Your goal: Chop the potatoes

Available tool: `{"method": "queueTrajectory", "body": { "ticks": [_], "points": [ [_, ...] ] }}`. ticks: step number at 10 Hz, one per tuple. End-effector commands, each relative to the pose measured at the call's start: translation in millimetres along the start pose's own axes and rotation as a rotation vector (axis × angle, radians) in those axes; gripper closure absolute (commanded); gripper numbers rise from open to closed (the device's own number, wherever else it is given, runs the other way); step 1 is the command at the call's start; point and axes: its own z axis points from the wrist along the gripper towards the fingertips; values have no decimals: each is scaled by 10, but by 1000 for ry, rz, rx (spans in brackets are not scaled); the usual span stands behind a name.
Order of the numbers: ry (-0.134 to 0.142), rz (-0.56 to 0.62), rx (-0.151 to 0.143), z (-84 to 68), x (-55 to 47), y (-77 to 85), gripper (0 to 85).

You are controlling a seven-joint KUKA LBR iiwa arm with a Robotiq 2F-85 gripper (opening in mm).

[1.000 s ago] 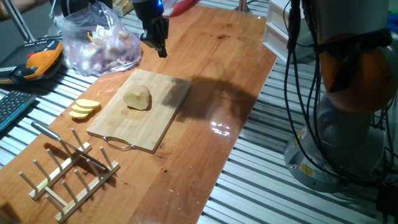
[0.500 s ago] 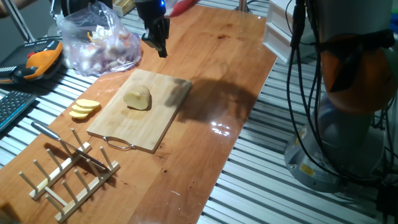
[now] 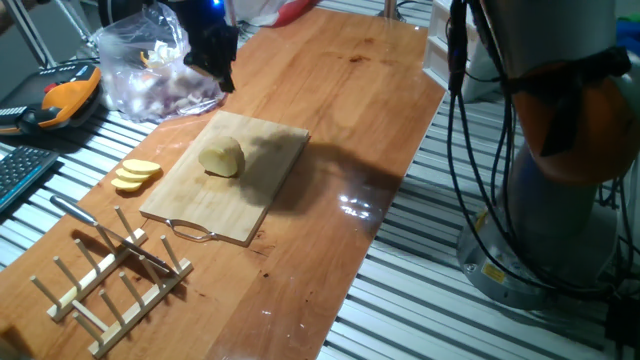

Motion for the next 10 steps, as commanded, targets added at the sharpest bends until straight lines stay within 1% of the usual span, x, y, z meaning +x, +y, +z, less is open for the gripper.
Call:
{"method": "queueTrajectory", "body": {
  "ticks": [1, 2, 3, 4, 5, 6, 8, 10],
  "points": [
    [-16, 26, 6, 82, 49, 1416, 850],
    [-42, 39, 10, 260, 169, 1628, 850],
    [-31, 47, 7, 381, 214, 1723, 850],
    [-34, 53, 2, 458, 249, 1771, 850],
    [-32, 55, -13, 491, 258, 1788, 850],
    [-32, 54, -19, 495, 253, 1786, 850],
    [-46, 55, -21, 496, 249, 1786, 850],
    [-50, 56, -15, 499, 244, 1786, 850]
  ]
}}
